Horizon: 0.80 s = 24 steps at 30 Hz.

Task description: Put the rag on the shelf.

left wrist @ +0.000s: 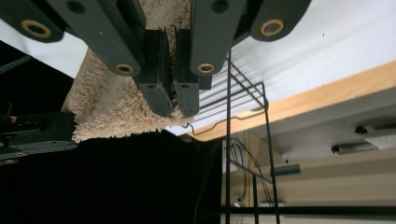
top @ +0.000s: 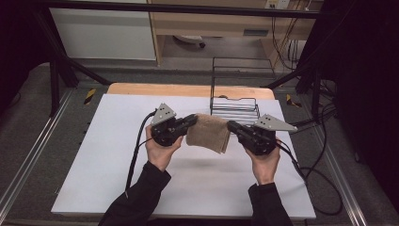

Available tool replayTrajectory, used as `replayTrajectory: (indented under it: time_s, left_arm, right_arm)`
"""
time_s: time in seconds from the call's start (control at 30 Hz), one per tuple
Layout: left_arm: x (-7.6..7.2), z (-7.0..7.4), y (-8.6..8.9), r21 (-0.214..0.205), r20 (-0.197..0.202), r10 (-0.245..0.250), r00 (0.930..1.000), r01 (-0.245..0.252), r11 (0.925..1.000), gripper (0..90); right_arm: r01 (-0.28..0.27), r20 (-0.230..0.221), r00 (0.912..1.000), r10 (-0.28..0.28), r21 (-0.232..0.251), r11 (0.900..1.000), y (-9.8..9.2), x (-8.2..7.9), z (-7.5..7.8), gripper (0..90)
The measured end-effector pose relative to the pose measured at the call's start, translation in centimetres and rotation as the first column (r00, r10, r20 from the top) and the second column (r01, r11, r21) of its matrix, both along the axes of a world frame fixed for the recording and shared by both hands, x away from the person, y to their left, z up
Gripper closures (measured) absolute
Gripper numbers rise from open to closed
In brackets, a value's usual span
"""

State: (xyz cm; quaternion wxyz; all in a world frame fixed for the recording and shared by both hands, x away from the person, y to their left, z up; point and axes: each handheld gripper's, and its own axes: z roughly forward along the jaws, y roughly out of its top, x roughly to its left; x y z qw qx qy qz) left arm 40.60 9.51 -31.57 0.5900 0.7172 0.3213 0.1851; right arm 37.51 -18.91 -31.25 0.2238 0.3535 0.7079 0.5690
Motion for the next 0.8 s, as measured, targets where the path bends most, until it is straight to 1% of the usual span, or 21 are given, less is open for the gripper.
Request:
replayTrajectory:
  time_s: [0.4, 0.53, 0.63, 0.8]
  left_arm:
    - [1.0, 1.3, -2.0, -0.036, 0.029, -0.003, 0.9996, 0.004, 0.9993, 85.5]
    - [1.3, 1.8, -2.4, -0.05, 0.04, -0.003, 0.9992, 0.005, 0.9987, 85.5]
    - [1.4, 2.2, -2.9, -0.048, 0.058, -0.003, 0.9983, 0.006, 0.9988, 85.6]
    - [1.6, 3.0, -3.7, -0.059, 0.07, -0.007, 0.9975, 0.011, 0.9982, 85.6]
  right_arm:
    - [0.058, 0.038, 0.9975, -0.059, 0.035, 0.9977, -1.7, 0.4, 1.3, 86.7]
    - [0.066, 0.053, 0.9963, -0.068, 0.043, 0.9969, -2.1, 0.5, 1.8, 86.7]
    - [0.078, 0.064, 0.9947, -0.081, 0.046, 0.9959, -2.4, 0.6, 2.2, 86.7]
    - [0.098, 0.08, 0.9915, -0.102, 0.05, 0.9939, -3.0, 0.8, 3.2, 86.7]
